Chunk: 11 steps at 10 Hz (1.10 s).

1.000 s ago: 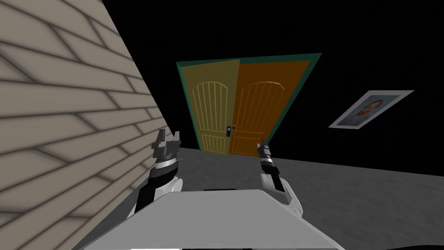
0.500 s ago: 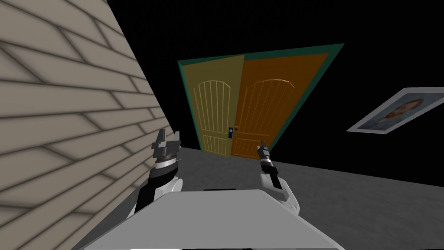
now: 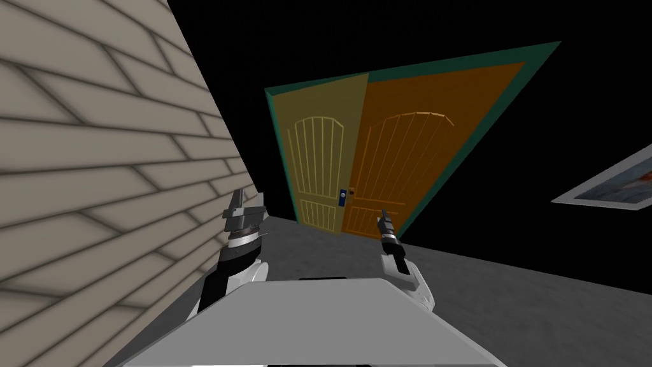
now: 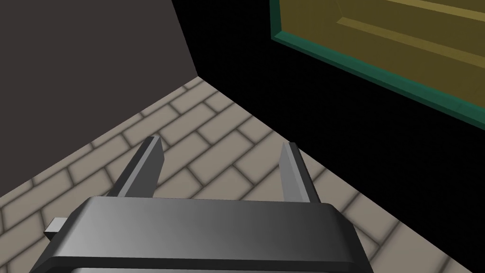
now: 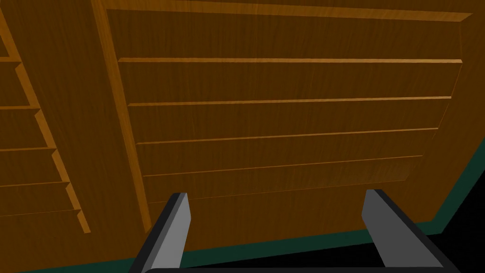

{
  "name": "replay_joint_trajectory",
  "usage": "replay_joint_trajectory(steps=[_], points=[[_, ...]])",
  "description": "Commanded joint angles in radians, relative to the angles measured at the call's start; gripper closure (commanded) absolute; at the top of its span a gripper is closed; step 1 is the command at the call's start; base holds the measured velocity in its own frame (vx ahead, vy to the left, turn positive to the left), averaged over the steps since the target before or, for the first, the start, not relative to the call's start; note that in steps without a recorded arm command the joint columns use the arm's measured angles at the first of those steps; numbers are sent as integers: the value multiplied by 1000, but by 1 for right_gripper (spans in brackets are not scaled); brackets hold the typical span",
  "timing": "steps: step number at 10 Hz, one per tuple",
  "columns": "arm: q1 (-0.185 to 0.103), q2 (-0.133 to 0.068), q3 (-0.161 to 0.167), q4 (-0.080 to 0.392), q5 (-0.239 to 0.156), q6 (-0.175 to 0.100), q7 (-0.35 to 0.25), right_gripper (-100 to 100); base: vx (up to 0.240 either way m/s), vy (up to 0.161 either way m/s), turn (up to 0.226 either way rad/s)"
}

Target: Pull the door open

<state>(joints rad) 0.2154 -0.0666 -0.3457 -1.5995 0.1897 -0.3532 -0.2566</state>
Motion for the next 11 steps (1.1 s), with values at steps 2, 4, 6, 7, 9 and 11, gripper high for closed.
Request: replay_joint_trajectory(steps=[2,4,6,7,9,11], points=[[-30,5,-18,58,18,12,-10,-100,110,-20,55],[-48,10,-29,93,30,22,-17,-100,117,7,84],[-64,15,-38,123,40,30,-23,-100,101,-15,75],[-72,18,-42,138,46,34,-26,-100,101,-13,80],[-94,26,-53,177,60,45,-34,-100,118,-4,83],[-115,35,-60,210,72,54,-41,-100,176,17,112]])
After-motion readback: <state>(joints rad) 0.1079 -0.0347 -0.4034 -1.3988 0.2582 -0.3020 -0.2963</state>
